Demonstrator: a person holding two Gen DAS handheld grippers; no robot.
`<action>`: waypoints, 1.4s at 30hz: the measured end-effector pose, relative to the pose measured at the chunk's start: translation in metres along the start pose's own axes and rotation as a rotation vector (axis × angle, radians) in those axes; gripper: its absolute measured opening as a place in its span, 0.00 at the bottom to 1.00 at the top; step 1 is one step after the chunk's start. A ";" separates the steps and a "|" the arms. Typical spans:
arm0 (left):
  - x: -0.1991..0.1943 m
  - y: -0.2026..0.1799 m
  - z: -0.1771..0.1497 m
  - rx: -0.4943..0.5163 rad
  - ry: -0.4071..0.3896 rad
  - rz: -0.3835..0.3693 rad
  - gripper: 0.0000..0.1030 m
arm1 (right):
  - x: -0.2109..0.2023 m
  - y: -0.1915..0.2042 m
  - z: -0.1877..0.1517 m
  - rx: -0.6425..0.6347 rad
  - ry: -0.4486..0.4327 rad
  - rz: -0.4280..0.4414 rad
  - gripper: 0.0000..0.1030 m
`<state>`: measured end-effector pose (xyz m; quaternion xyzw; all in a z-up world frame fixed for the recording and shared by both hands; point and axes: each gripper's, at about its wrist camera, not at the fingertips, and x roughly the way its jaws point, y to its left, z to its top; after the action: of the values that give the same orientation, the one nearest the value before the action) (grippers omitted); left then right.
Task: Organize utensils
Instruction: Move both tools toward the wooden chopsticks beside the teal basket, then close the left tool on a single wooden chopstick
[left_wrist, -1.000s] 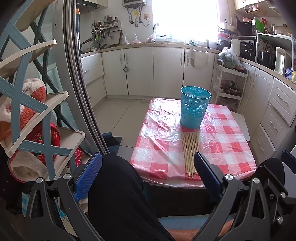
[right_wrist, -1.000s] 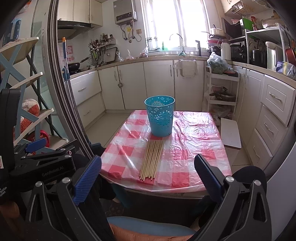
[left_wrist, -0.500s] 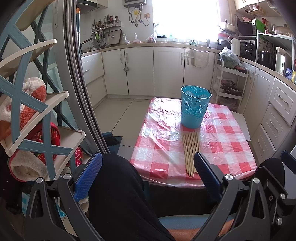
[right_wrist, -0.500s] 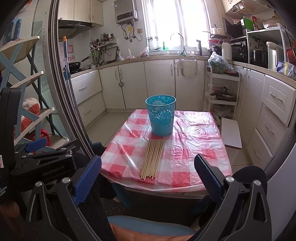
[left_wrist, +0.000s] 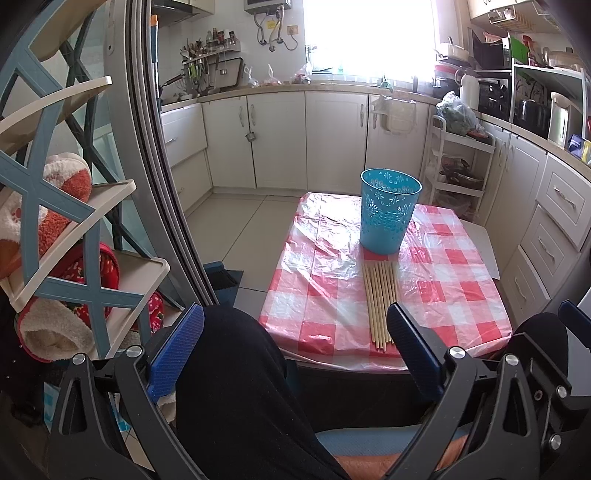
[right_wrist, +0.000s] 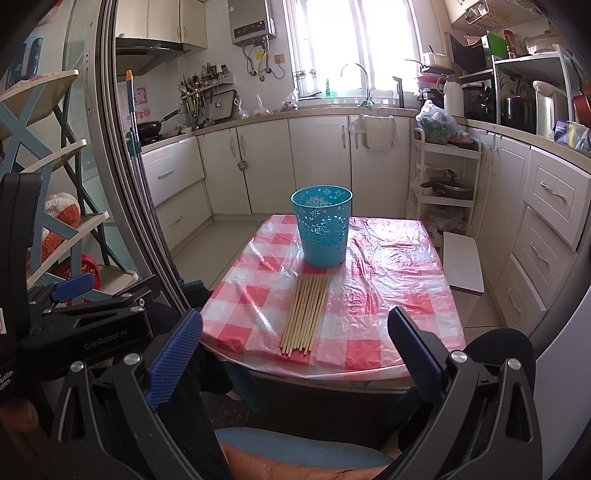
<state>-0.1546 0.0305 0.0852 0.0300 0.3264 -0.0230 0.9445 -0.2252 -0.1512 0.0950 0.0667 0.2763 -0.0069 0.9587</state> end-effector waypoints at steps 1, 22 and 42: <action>0.000 -0.001 0.000 0.000 0.001 -0.001 0.93 | 0.000 0.000 0.000 0.001 0.000 0.001 0.93; 0.043 -0.007 0.004 0.022 0.080 -0.015 0.93 | 0.037 -0.012 -0.006 0.059 0.115 0.017 0.93; 0.166 -0.042 0.007 0.107 0.308 -0.064 0.92 | 0.228 -0.062 -0.010 0.174 0.342 0.052 0.62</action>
<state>-0.0224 -0.0156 -0.0137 0.0727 0.4663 -0.0656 0.8792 -0.0406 -0.2057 -0.0421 0.1567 0.4319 0.0055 0.8882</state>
